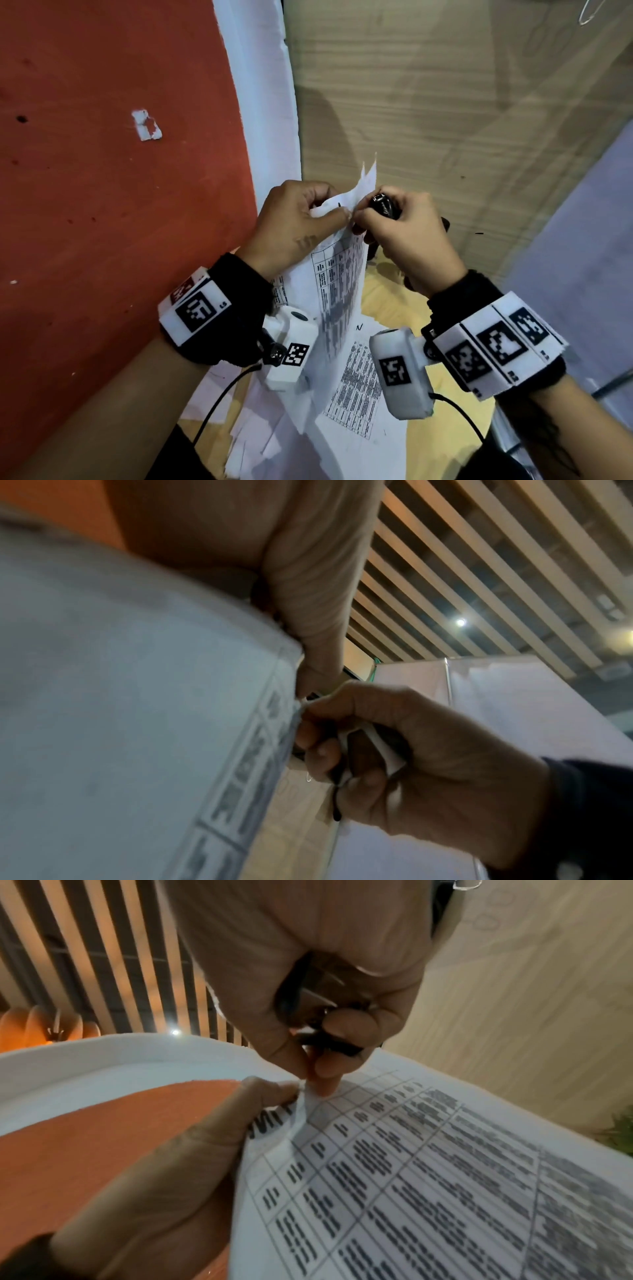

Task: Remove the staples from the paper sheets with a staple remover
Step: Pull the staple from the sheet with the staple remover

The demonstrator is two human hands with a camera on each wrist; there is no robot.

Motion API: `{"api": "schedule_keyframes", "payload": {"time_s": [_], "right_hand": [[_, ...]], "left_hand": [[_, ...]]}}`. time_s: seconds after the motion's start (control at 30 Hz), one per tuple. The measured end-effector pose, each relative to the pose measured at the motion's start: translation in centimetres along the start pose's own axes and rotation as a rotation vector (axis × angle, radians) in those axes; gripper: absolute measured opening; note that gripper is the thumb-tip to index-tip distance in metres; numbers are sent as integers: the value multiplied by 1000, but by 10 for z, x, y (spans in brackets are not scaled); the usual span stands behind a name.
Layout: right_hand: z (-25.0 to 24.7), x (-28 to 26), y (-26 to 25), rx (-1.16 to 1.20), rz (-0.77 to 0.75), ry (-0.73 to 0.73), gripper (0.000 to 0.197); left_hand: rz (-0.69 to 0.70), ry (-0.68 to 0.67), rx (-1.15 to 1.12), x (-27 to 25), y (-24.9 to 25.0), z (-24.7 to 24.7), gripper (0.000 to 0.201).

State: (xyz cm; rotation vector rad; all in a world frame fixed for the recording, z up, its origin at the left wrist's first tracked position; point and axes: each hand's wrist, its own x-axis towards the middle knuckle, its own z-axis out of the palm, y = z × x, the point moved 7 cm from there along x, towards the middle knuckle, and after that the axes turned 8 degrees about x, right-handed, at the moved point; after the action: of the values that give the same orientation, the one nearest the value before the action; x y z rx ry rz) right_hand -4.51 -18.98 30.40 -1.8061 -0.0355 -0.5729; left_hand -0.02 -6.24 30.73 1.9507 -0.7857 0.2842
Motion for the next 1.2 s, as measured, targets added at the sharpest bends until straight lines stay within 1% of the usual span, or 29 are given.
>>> {"api": "schedule_keyframes", "payload": {"time_s": [0.1, 0.17, 0.27, 0.33, 0.4, 0.47, 0.53, 0.6, 0.67, 0.73, 0.77, 0.83, 0.9, 1.0, 1.1, 1.13, 1.2], "right_hand": [[0, -1, -1, 7, 35, -53, 14], [0, -2, -2, 57, 64, -71, 16], [2, -1, 4, 134, 159, -121, 17], [5, 0, 11, 111, 221, -154, 18], [7, 0, 17, 108, 255, -144, 21], [9, -2, 20, 155, 236, -74, 24], [9, -5, 23, 203, 181, 44, 27], [11, -10, 28, 251, 140, 147, 21], [12, -12, 30, 353, 132, 226, 15], [7, -10, 31, 448, 143, 283, 24], [3, -9, 33, 458, 147, 294, 27], [-2, -8, 39, 381, 144, 270, 28], [-6, -9, 52, 267, 136, 238, 25], [-10, -11, 86, 40, 189, 182, 24], [-3, -12, 117, -270, 271, -4, 22], [-2, -13, 120, -342, 284, -36, 21], [-9, -9, 121, -389, 256, 5, 18]], "left_hand": [[52, -7, 101, 1, 1, -2, 35], [59, -22, 137, 2, 0, -2, 37], [72, -54, 189, 2, 1, -1, 42], [89, -69, 223, 2, 1, 0, 38], [97, -81, 250, 0, -1, 3, 35], [91, -60, 257, -1, -5, 4, 33], [75, -21, 232, 0, -7, 3, 35], [75, 24, 239, 0, -8, 3, 38], [70, 58, 281, -1, -10, 2, 34], [45, 81, 292, -3, -16, -1, 25], [37, 82, 280, -3, -19, -3, 23], [27, 75, 253, -2, -27, -9, 25], [25, 69, 242, 0, -32, -16, 22], [46, 62, 218, 5, -34, -22, 20], [65, 42, 215, 9, -37, -24, 31], [64, 29, 220, 10, -38, -26, 35], [77, -10, 208, 9, -37, -28, 38]]}}
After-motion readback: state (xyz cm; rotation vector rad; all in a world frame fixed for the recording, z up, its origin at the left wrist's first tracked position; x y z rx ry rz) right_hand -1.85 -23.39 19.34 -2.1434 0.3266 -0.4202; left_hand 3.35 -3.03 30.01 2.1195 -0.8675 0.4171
